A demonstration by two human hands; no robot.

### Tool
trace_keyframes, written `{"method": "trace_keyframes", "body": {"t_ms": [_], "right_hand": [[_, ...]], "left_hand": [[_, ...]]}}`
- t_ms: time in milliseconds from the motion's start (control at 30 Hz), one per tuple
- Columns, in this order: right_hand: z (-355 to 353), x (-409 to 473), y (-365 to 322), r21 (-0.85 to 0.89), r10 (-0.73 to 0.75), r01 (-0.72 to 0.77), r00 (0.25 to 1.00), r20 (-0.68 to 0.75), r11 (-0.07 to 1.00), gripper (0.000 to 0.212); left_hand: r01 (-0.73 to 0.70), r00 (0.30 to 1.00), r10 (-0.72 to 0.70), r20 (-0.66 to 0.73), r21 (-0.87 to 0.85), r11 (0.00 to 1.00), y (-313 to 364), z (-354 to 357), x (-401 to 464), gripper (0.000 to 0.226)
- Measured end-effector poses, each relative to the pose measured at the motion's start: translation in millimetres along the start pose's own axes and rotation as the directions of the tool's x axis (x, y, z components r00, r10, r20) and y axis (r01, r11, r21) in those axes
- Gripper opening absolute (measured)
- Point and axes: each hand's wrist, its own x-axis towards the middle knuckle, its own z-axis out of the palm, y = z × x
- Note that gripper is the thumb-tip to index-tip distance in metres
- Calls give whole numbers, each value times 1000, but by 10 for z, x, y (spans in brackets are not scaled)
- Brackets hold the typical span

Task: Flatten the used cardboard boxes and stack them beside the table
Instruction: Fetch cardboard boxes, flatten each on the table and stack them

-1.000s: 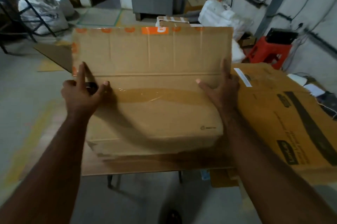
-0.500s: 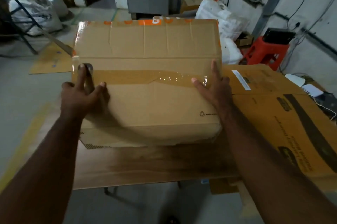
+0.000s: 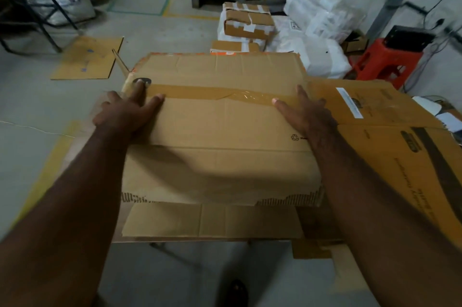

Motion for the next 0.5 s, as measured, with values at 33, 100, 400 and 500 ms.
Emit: {"method": "trace_keyframes", "body": {"t_ms": [33,100,400,500], "right_hand": [[-6,-12,-8,-2,2,-2,1000,-7,1000,103],[-31,-44,-22,8,13,-13,1000,-13,1000,102],[62,-308,-41,-121,-14,2,995,-102,993,91],[145,-692,-202,-163,-223,206,970,-100,965,79]], "left_hand": [[1,1000,-1,-6,3,1000,-5,-1,-6,85],[18,1000,-18,-4,-15,1000,1,-40,-35,82],[30,1000,-30,-10,35,999,-52,-60,-295,77],[-156,977,162,-140,55,986,72,-44,-559,70]]}}
